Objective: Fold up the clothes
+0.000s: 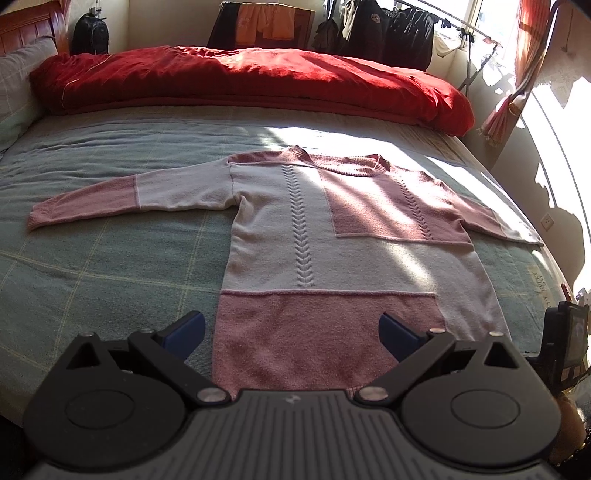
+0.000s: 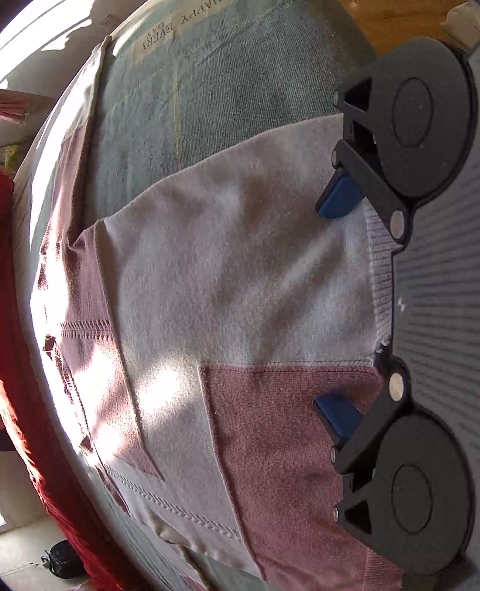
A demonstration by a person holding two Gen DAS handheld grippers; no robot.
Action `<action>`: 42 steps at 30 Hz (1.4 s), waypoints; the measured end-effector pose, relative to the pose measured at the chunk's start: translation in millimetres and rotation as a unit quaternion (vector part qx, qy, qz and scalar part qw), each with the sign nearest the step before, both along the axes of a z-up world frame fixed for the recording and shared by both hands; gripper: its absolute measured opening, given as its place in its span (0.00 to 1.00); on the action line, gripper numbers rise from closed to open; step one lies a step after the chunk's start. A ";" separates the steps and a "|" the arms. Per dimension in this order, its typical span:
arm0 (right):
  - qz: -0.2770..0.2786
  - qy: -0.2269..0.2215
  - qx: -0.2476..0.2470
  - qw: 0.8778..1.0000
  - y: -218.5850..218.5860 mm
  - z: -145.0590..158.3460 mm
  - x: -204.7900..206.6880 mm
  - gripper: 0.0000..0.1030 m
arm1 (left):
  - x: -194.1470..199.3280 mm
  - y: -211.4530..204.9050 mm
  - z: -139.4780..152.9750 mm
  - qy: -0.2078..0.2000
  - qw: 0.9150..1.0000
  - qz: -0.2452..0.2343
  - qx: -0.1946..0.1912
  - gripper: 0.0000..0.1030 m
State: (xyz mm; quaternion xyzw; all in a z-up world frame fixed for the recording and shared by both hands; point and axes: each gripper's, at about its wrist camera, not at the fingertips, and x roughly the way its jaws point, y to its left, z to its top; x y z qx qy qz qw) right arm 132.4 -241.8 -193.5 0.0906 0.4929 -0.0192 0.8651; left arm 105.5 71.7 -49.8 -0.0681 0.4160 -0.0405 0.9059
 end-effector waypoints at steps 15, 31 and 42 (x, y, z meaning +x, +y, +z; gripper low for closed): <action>0.015 -0.028 -0.010 0.999 1.9 -3.4 -10.3 1.00 | 48.9 -4.4 -107.6 0.185 0.976 0.007 -0.111 0.97; 0.017 -0.046 -0.009 0.999 1.3 -9.0 -14.7 1.00 | 71.9 19.9 -93.8 0.165 0.976 0.010 -0.141 0.97; 0.025 -0.051 -0.019 0.998 4.2 -10.8 -16.8 1.00 | 74.8 18.8 -125.4 0.177 0.974 0.009 -0.144 0.97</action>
